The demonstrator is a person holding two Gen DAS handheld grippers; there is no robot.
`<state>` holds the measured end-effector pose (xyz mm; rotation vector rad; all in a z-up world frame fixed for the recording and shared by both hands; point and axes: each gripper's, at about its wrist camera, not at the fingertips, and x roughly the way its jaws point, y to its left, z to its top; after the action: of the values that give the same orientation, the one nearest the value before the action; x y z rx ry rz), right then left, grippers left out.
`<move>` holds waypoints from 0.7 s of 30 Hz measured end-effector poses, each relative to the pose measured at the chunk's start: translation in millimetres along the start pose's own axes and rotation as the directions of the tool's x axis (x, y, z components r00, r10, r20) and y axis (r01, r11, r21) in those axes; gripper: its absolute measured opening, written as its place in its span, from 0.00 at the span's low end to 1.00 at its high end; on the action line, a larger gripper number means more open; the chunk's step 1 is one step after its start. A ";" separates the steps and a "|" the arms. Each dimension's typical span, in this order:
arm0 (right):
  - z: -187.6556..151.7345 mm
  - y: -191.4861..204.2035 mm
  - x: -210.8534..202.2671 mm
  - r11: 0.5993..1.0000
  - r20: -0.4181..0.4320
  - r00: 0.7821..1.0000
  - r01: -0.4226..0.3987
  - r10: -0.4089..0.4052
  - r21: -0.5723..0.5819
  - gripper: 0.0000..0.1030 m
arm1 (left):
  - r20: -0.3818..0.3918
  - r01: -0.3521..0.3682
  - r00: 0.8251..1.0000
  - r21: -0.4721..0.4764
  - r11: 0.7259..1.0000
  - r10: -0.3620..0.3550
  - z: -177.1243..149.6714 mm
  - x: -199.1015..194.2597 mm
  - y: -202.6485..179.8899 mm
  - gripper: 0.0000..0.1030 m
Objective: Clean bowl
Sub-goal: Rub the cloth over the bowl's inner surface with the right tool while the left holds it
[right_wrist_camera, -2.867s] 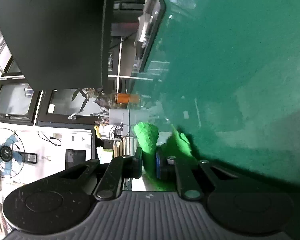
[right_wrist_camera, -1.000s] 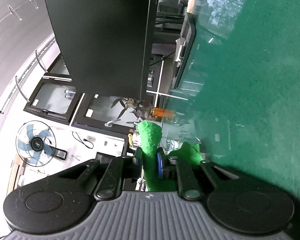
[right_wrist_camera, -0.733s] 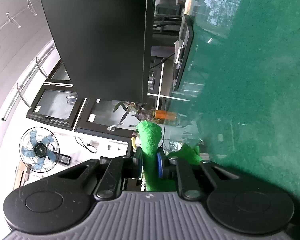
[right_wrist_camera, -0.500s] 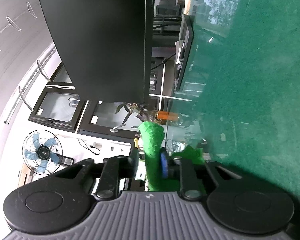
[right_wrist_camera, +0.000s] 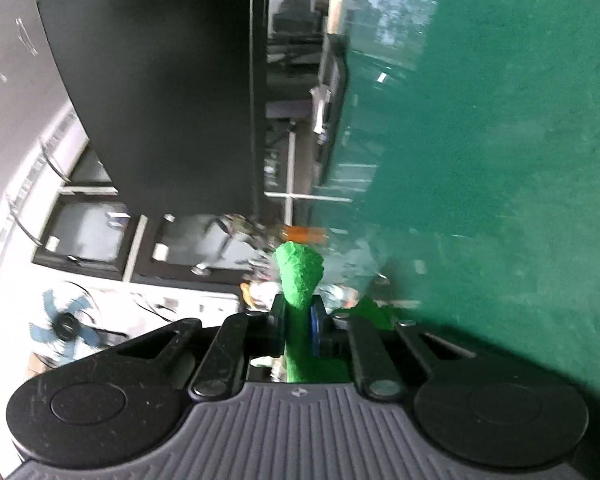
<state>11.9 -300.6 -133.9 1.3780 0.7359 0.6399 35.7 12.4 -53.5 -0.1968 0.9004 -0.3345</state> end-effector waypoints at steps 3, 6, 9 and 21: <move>-3.0 -1.8 4.0 0.999 -0.025 1.000 0.004 -0.003 0.035 0.12 | -0.010 0.028 1.000 0.000 1.000 -0.028 0.0 4.3 1.1 0.27; 0.1 -0.5 25.7 0.998 -0.060 0.998 0.029 -0.026 0.048 0.12 | -0.016 0.042 0.999 0.048 0.998 -0.041 -0.5 7.6 -4.2 0.27; 4.9 3.2 49.1 0.999 -0.103 0.994 0.036 -0.033 0.020 0.13 | -0.016 0.058 0.998 0.051 0.997 -0.057 0.5 9.3 -2.3 0.27; -2.2 4.7 16.8 0.998 -0.063 0.997 0.053 -0.052 0.019 0.14 | -0.009 0.074 0.997 0.066 0.995 -0.074 4.1 13.5 -2.9 0.31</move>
<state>20.8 -285.8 -130.8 1.3582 0.8280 0.6377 46.1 4.9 -60.0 -0.1678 0.8890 -0.4336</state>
